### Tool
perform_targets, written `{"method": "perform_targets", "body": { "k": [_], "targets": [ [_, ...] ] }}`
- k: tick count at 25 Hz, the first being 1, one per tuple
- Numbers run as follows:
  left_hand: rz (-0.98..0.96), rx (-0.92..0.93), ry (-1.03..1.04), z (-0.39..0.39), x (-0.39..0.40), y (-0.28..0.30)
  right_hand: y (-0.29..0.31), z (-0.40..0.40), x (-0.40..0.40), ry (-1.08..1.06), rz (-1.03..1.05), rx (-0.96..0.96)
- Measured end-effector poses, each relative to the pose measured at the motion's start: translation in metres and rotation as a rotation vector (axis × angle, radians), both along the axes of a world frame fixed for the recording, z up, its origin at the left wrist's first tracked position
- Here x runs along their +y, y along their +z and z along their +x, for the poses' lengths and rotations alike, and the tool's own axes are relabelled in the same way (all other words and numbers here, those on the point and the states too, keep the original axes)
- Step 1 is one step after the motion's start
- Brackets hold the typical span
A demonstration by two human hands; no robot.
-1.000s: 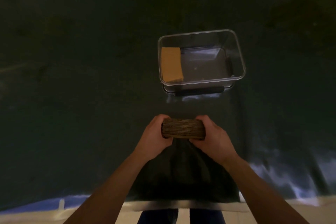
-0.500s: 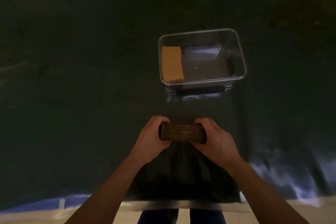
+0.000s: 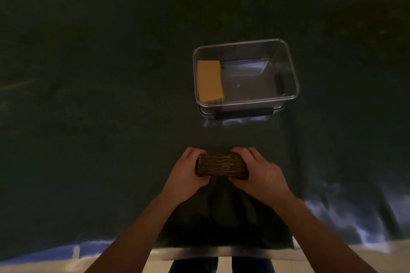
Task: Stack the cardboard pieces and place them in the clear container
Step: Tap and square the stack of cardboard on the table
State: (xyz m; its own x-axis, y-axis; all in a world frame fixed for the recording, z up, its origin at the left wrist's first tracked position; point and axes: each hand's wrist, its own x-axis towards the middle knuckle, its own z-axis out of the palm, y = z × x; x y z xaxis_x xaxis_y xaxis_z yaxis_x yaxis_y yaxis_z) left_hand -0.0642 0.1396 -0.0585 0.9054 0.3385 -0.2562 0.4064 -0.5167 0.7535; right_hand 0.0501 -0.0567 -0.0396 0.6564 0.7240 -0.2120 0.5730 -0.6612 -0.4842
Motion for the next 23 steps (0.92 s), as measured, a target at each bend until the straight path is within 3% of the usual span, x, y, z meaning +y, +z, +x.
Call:
{"method": "perform_targets", "body": {
  "k": [5, 10, 12, 13, 16, 17, 23],
  "targets": [
    [-0.109, 0.007, -0.022, 0.002, 0.005, 0.006, 0.006, 0.002, -0.001, -0.017, 0.035, 0.054],
    [-0.688, -0.161, 0.148, -0.001, 0.003, 0.029, 0.012, -0.003, 0.002, -0.256, 0.472, 0.691],
    [-0.694, -0.173, 0.143, 0.0, -0.005, 0.036, 0.01, -0.016, 0.014, -0.307, 0.558, 0.808],
    [-0.637, -0.17, 0.114, 0.002, -0.008, 0.04, 0.01, -0.021, 0.018, -0.311, 0.551, 0.759],
    [-0.4, -0.189, -0.022, 0.005, -0.008, 0.044, 0.011, -0.021, 0.022, -0.164, 0.369, 0.216],
    [-0.366, -0.196, -0.047, 0.005, -0.008, 0.044, 0.01, -0.021, 0.021, -0.127, 0.347, 0.124],
    [-0.469, -0.158, 0.038, 0.0, -0.016, 0.032, -0.002, -0.033, 0.019, -0.137, 0.262, 0.069]
  ]
}}
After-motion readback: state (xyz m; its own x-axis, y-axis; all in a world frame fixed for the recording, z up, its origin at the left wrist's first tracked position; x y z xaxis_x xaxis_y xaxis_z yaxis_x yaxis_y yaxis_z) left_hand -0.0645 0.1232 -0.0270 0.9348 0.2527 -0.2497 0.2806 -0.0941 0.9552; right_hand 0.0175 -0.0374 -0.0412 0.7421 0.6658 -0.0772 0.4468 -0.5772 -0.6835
